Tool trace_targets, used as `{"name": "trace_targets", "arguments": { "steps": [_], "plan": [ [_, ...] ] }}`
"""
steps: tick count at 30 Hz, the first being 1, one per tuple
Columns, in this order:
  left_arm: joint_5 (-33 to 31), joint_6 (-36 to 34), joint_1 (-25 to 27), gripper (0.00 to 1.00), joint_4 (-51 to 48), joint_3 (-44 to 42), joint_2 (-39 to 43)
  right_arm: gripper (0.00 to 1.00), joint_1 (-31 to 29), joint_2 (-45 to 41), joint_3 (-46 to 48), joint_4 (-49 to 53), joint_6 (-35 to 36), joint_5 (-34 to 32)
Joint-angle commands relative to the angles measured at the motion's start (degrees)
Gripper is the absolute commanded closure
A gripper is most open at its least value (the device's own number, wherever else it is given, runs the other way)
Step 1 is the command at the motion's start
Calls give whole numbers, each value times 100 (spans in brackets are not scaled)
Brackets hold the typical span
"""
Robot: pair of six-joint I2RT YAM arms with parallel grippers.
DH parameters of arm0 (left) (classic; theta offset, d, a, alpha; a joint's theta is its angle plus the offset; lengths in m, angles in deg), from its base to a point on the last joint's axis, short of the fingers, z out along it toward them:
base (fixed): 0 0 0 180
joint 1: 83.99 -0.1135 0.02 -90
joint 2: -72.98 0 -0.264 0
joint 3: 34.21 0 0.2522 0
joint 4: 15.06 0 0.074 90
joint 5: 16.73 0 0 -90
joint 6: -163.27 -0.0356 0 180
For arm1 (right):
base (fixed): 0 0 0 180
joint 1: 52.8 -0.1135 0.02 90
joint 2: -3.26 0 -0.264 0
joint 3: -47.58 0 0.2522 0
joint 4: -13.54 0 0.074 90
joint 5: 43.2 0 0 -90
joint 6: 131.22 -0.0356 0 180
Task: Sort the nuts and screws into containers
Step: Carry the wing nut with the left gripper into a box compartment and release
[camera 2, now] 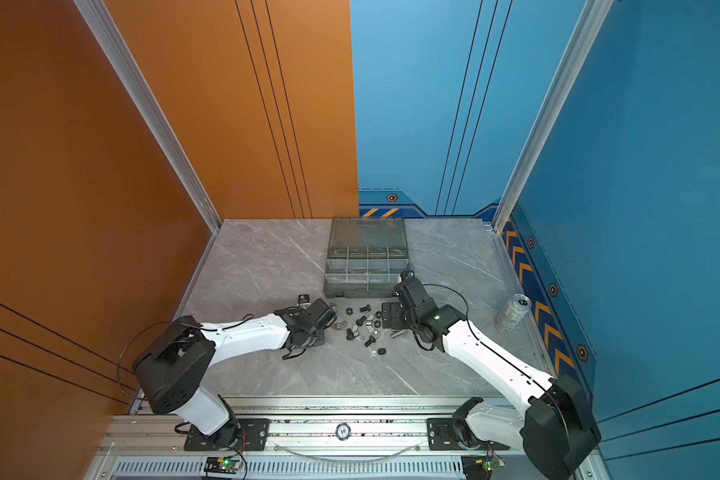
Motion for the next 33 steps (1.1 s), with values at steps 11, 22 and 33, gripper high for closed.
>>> {"name": "trace_targets", "arguments": {
  "steps": [11,22,33],
  "plan": [
    [317,-948,-393,100,-746,1010,904,7,19,-461,-62,359,-100,-202],
    [589,-1676,-1382,100,28,2932,106,7,112,-560,17,417,-165,-200],
    [872,-1793,-1461,100,514,5307,-2755,7,239,-720,5,580,-238,-179]
  ]
}}
